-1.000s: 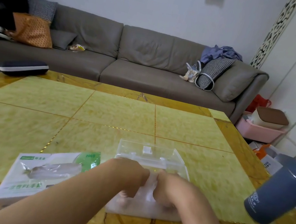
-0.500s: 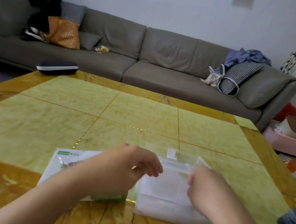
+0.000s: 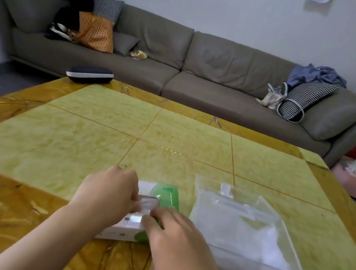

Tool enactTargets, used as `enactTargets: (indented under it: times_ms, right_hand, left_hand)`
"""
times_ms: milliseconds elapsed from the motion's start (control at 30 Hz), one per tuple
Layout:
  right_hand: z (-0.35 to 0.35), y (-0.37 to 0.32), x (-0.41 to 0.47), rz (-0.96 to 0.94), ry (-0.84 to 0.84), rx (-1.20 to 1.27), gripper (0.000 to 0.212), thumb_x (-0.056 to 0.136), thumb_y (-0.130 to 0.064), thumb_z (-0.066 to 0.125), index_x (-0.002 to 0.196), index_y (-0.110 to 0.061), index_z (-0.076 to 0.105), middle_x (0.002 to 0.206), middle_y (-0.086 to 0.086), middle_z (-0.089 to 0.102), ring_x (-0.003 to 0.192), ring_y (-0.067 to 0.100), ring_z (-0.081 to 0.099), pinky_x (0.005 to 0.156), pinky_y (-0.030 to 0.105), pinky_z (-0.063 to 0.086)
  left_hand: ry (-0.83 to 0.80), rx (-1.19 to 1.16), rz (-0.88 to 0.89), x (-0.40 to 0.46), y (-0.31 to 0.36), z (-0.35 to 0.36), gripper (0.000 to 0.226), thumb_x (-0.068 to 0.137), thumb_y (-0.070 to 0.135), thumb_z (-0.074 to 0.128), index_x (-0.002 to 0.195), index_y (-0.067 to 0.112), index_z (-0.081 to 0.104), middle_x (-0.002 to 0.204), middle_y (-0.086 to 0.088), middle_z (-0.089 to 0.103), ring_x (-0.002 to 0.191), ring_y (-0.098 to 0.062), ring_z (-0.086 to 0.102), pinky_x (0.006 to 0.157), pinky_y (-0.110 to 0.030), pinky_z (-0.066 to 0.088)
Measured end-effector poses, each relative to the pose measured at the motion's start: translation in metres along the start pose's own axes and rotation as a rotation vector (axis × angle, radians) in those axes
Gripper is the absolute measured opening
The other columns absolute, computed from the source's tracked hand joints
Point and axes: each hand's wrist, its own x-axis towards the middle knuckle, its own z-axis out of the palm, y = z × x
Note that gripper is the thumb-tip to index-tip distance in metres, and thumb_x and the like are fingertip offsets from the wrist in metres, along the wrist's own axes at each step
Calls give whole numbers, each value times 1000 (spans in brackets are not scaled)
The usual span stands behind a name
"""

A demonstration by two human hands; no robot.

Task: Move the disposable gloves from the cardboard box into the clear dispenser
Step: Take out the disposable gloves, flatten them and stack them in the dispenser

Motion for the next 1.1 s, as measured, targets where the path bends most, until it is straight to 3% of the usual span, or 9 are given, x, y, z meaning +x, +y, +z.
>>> enactTargets:
  times_ms: [100, 233, 333, 433, 567, 733, 833, 967, 1100]
  right_hand:
    - [4, -1, 3, 8, -37, -40, 59, 92, -6, 57, 149, -16, 46, 146, 3, 44, 138, 24, 36, 112, 37, 38]
    - [5, 0, 2, 1, -18, -33, 62, 95, -8, 58, 154, -18, 43, 153, 2, 42, 144, 23, 33, 118, 38, 35]
    - [3, 1, 0, 3, 1, -11, 59, 95, -7, 55, 152, -19, 45, 150, -1, 42, 143, 21, 33, 117, 36, 36]
    - [2, 0, -1, 0, 16, -14, 57, 96, -8, 55, 152, -20, 46, 149, -2, 43, 142, 20, 33, 117, 36, 38]
    - [3, 0, -1, 2, 14, -10, 59, 94, -9, 58, 151, -20, 47, 149, -2, 41, 142, 21, 32, 116, 38, 40]
    - [5, 1, -1, 2, 16, 1, 56, 93, -8, 60, 148, -17, 50, 145, 0, 45, 139, 23, 35, 113, 39, 42]
    - [6, 1, -1, 4, 24, 11, 57, 92, -6, 58, 148, -17, 50, 144, 1, 46, 139, 22, 34, 113, 38, 41]
    - [3, -1, -1, 6, 12, 10, 56, 93, -7, 57, 148, -17, 50, 146, 1, 45, 139, 24, 34, 112, 39, 40]
    - [1, 0, -3, 31, 5, 24, 52, 92, -6, 56, 142, -21, 55, 139, -1, 46, 133, 25, 39, 107, 39, 43]
  left_hand:
    - [9, -17, 45, 2, 1, 3, 8, 91, 35, 72, 84, 31, 73, 80, 13, 66, 72, -10, 65, 59, -26, 52]
    - [87, -98, 79, 1, -3, 3, 14, 93, 37, 63, 81, 31, 67, 79, 13, 64, 71, -8, 62, 57, -25, 49]
    - [137, -267, 69, 1, -9, -1, 17, 93, 35, 62, 77, 33, 65, 74, 14, 65, 67, -5, 61, 55, -27, 50]
    - [199, -434, 47, 1, -14, -5, 16, 95, 31, 63, 79, 32, 64, 78, 13, 67, 71, -8, 63, 65, -34, 57]
    - [204, -666, 23, 0, -12, -7, 16, 98, 27, 64, 83, 32, 67, 83, 12, 70, 76, -8, 65, 67, -25, 51]
    - [103, -784, 58, 1, -10, -7, 16, 100, 34, 62, 86, 30, 69, 80, 9, 74, 76, -17, 69, 75, -42, 59]
    - [5, -579, 116, -1, -9, -5, 15, 93, 46, 69, 87, 33, 69, 79, 13, 72, 73, -8, 67, 66, -26, 54]
    - [69, -553, 76, 3, -8, 2, 25, 94, 16, 65, 70, 22, 71, 70, 20, 71, 68, -5, 66, 59, -20, 51]
    - [224, -676, -100, 7, -17, -5, 29, 95, 9, 60, 75, 23, 74, 67, 12, 73, 52, 2, 60, 50, -16, 42]
